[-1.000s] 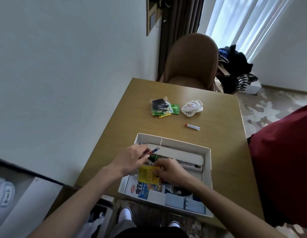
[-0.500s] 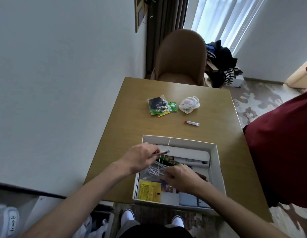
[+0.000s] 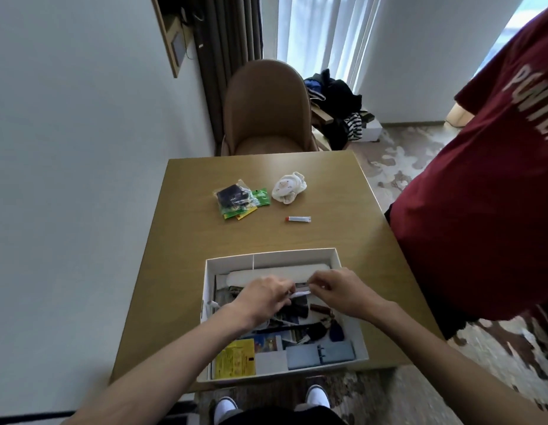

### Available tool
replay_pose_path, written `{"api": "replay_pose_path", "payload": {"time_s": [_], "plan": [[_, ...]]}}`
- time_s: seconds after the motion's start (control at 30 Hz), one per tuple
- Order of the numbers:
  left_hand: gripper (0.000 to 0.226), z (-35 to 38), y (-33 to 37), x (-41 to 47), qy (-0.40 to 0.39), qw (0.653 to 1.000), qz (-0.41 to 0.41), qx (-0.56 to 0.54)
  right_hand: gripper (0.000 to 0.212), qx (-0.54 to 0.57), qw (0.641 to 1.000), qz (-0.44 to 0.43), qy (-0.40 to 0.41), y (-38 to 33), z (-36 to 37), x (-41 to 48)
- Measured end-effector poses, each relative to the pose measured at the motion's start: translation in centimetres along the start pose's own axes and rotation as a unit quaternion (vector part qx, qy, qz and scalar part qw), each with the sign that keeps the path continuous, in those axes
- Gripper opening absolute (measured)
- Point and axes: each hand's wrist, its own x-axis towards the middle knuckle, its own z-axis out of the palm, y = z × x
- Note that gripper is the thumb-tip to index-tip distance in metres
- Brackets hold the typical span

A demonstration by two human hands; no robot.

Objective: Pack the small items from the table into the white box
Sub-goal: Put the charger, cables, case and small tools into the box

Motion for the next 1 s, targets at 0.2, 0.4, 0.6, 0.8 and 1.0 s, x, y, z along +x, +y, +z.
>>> {"api": "replay_pose_path", "payload": {"time_s": [0.2,0.4,0.6,0.8,1.0], "plan": [[0.02,0.9,1.3,2.0,0.033,0.999,-0.029,0.031,0.027,0.012,0.998,-0.057,0.04,1.6,-2.2,0.2],[0.022,-1.6,0.4,3.9,0.101,0.989,-0.106,-0.018,0.013,0.068,0.992,-0.056,0.086,3.6,-4.8,3.1],[0.021,-5.2,-1.9,6.1,0.139,0.956,-0.208,-0.156,0.012,0.163,0.973,0.007,0.163,4.4,-5.8,8.7],[0.025,-6.0,-7.7,9.7,0.059,0.948,-0.252,-0.186,0.012,0.167,0.973,0.087,0.137,5.4,-4.1,15.1],[0.03,-4.2,-15.0,13.0,0.023,0.934,-0.306,-0.185,0.026,0.094,0.977,0.172,0.085,7.6,-1.5,21.2]]}}
